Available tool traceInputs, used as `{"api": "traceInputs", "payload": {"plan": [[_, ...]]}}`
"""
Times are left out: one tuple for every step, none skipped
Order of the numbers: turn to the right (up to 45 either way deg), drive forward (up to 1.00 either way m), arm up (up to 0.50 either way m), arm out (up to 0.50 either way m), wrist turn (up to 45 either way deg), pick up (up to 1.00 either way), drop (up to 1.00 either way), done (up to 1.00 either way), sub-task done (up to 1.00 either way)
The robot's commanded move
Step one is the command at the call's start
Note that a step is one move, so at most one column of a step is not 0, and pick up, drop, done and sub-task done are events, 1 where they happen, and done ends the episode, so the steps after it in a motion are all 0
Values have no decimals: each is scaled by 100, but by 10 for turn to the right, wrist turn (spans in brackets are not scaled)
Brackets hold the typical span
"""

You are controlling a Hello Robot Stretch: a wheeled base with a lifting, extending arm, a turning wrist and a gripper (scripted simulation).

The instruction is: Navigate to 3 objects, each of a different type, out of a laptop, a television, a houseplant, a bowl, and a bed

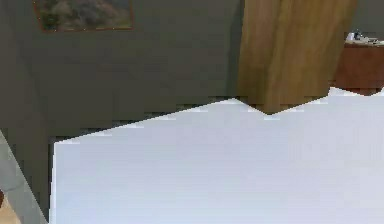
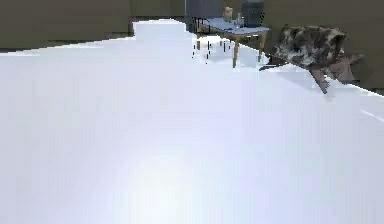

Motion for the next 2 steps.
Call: {"api": "traceInputs", "payload": {"plan": [[-450, 0, 0, 0, 0, 0, 0, 0, 0], [-450, 0, 0, 0, 0, 0, 0, 0, 0]]}}
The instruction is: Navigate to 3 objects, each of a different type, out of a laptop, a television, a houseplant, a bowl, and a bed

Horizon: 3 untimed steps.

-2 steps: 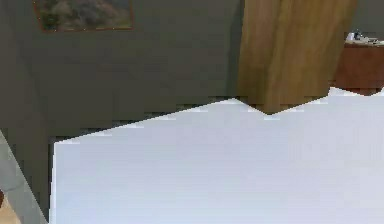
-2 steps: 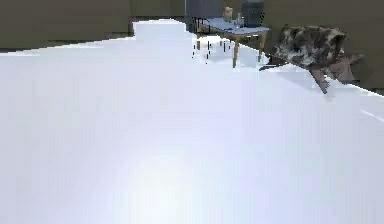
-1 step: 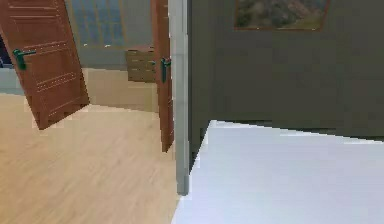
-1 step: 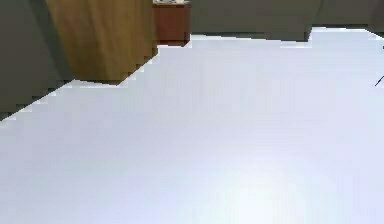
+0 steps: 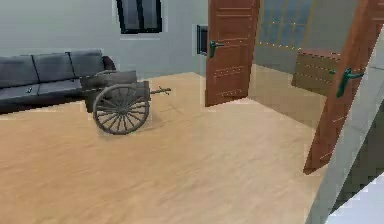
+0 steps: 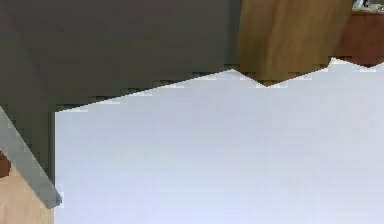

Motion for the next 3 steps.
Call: {"api": "traceInputs", "payload": {"plan": [[-360, 0, 0, 0, 0, 0, 0, 0, 0], [0, 65, 0, 0, 0, 0, 0, 0, 0], [-450, 0, 0, 0, 0, 0, 0, 0, 0]]}}
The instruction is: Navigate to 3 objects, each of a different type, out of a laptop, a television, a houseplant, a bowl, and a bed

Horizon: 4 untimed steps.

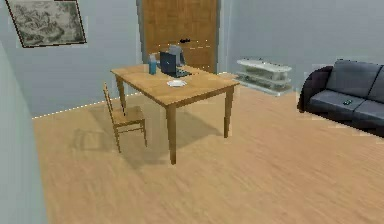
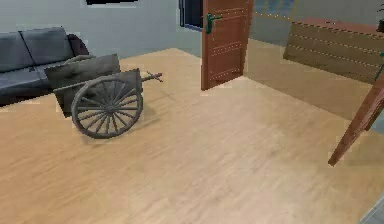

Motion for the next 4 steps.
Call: {"api": "traceInputs", "payload": {"plan": [[-120, 0, 0, 0, 0, 0, 0, 0, 0], [0, 100, 0, 0, 0, 0, 0, 0, 0], [-150, 0, 0, 0, 0, 0, 0, 0, 0], [0, 5, 0, 0, 0, 0, 0, 0, 0]]}}
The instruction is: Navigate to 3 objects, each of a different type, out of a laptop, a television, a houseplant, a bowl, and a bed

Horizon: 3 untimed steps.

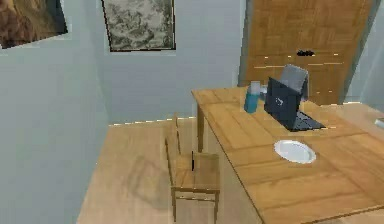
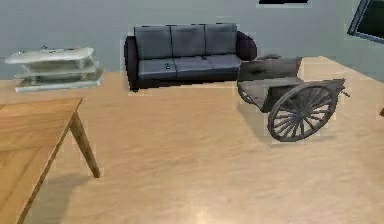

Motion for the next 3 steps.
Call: {"api": "traceInputs", "payload": {"plan": [[270, 0, 0, 0, 0, 0, 0, 0, 0], [0, 0, 0, 0, 0, 0, 0, 0, 100], [450, 0, 0, 0, 0, 0, 0, 0, 0]]}}
